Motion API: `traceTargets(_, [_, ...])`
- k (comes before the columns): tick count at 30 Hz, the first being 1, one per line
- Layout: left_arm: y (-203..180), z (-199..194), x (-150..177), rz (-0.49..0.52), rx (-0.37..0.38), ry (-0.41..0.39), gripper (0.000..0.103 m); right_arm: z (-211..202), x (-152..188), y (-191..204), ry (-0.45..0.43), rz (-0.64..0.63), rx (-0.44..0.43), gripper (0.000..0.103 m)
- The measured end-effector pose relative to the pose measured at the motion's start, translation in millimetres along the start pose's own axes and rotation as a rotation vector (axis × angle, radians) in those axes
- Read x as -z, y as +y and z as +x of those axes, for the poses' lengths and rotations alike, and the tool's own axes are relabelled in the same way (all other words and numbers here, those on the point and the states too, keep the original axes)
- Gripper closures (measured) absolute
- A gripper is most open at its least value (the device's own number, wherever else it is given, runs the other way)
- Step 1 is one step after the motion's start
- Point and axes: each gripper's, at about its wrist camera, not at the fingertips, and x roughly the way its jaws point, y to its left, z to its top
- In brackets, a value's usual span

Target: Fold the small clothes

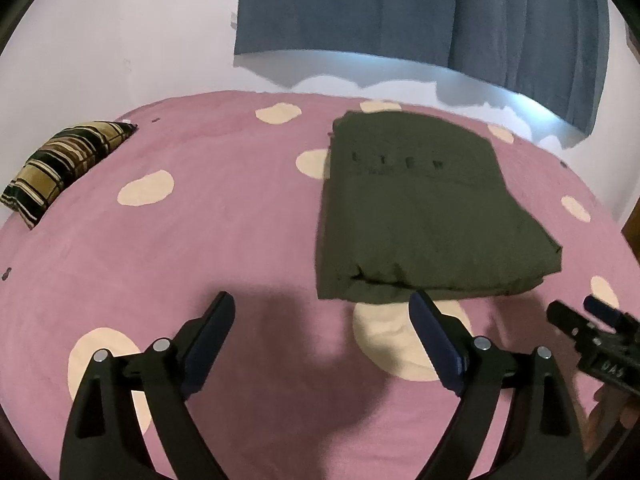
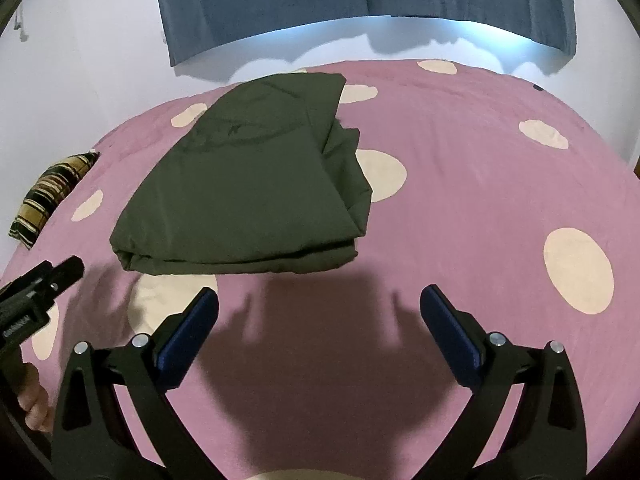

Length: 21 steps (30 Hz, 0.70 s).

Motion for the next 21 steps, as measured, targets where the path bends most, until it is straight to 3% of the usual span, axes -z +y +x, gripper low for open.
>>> traceTargets(4, [2.2,-5.6,-1.7,-0.016,0.011,-0.032,0.014,3.1,1.7,-2.3,0.021,0.015,-0.013,0.002])
traceTargets(6, [2.0,-7.7,0.0,-0.008,-0.034,-0.051,0.014,6.0,2.3,-4.5,0.031,0.025,-0.021,0.002])
traceTargets(14, [-7.7,-20.0,-2.3,0.084,-0.060,-0.150,0.014,5.6,4.3,-6.6,0.037,0.032,-0.034,0.002])
traceTargets(21, [8.1,-8.7,-15.0,0.023,-0.022,-0.077,0.014,-10.0,-9.0,-10.1,0.011,0.057,-0.068,0.002])
